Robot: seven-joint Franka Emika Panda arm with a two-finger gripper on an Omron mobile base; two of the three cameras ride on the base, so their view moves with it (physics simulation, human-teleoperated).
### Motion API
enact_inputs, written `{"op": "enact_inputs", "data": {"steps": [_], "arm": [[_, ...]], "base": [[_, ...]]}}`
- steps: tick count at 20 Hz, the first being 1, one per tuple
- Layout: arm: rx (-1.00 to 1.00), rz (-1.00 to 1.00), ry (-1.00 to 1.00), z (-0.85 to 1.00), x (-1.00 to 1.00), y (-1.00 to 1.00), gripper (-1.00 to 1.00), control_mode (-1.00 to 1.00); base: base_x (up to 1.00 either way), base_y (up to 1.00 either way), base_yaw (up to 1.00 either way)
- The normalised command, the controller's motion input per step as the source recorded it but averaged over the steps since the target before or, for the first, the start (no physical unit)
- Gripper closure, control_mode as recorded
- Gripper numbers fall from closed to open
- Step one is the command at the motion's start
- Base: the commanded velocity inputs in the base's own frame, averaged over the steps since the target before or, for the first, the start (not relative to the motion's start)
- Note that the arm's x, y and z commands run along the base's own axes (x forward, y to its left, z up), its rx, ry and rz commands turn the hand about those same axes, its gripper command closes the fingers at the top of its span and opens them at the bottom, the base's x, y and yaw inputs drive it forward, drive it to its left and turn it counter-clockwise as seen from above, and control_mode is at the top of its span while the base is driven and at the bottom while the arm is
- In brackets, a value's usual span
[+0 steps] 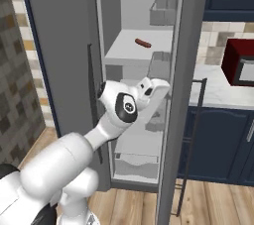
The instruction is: Move the hot dog bun to the plate on the dining table and place the condiment next to that plate. Then navigate to the fridge and take the sausage and place it on the plate as well.
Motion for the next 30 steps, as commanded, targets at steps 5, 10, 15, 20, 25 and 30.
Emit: {"op": "enact_inputs", "data": {"steps": [5,10,15,20,25,30], "arm": [[0.02,0.01,0.00,0.00,0.00,-0.65,-1.00,-1.00],[0.00,0.01,-0.10,0.10,-0.14,0.04,-1.00,-1.00],[0.00,0.02,-0.20,0.19,-0.38,0.71,-1.00,-1.00],[0.00,0.04,-0.12,0.19,-0.15,0.98,-1.00,-1.00],[0.02,0.06,-0.06,0.02,0.00,0.96,-1.00,-1.00],[0.16,0.15,0.00,0.08,-0.04,0.91,-1.00,-1.00]], "base": [[0.00,0.00,0.00],[0.00,0.00,0.00],[0.00,0.00,0.00],[0.00,0.00,0.00],[0.00,0.00,0.00],[0.00,0.00,0.00]]}}
